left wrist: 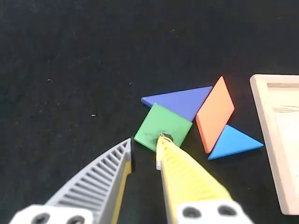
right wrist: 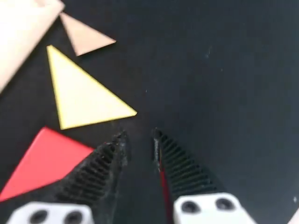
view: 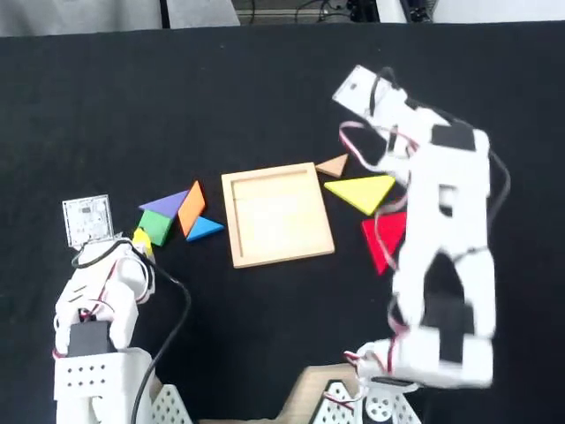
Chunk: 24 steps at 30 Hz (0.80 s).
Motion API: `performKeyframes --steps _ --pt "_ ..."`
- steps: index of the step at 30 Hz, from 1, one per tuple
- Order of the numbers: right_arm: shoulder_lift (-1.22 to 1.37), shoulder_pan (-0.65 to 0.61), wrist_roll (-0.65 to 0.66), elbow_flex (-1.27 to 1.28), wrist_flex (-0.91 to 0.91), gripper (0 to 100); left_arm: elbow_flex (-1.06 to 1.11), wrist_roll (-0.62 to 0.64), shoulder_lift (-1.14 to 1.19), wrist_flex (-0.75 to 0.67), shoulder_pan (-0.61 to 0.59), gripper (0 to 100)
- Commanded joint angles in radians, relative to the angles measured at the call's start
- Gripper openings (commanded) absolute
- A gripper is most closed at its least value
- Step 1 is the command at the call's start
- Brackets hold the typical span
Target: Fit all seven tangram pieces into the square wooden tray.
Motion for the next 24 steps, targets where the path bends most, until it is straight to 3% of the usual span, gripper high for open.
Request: performKeyframes --steps 1,5,17,24 --pt "0.243 0.014 -0.021 -0.226 -0.037 8.7 -0.007 0.012 -0.014 -0.017 -0.010 11" --pt "0.506 0.026 -0.104 -0.450 -0.009 0.9 -0.005 0.012 -0.014 -0.017 -0.008 11" --pt "0.866 0.060 -0.112 -0.889 0.189 2.1 -0.004 0.011 -0.014 -0.018 0.019 11" --pt "0.901 0.106 0.132 -0.967 0.493 2.1 -0.004 0.011 -0.014 -0.020 0.019 11"
